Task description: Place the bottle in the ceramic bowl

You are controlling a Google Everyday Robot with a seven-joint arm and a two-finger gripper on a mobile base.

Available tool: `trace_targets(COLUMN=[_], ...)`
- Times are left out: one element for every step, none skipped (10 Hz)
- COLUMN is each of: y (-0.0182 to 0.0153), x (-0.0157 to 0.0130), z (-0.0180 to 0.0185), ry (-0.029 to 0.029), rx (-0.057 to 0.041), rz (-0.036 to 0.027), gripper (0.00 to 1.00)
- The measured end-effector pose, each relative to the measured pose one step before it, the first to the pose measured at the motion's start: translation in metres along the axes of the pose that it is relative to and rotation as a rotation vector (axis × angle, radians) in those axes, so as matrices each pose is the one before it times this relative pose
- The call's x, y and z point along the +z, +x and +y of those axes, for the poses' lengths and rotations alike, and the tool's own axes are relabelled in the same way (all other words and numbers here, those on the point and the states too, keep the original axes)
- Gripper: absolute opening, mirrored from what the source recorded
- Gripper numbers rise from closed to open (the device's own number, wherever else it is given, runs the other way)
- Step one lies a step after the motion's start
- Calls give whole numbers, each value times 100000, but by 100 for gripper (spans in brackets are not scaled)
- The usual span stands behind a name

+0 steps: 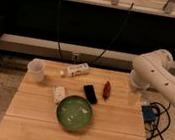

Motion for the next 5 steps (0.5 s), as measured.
trace_targets(y=[-357,-389,-198,-142,-644], x=[83,52,-17,22,115], z=[-757,-687,-349,-574,-610], ry=[712,1145,825,968,556], rx=[-1240,-1902,-1182,-1294,-1422], rz=[-194,-295,-128,15,-494], gripper=[80,80,80,80,80])
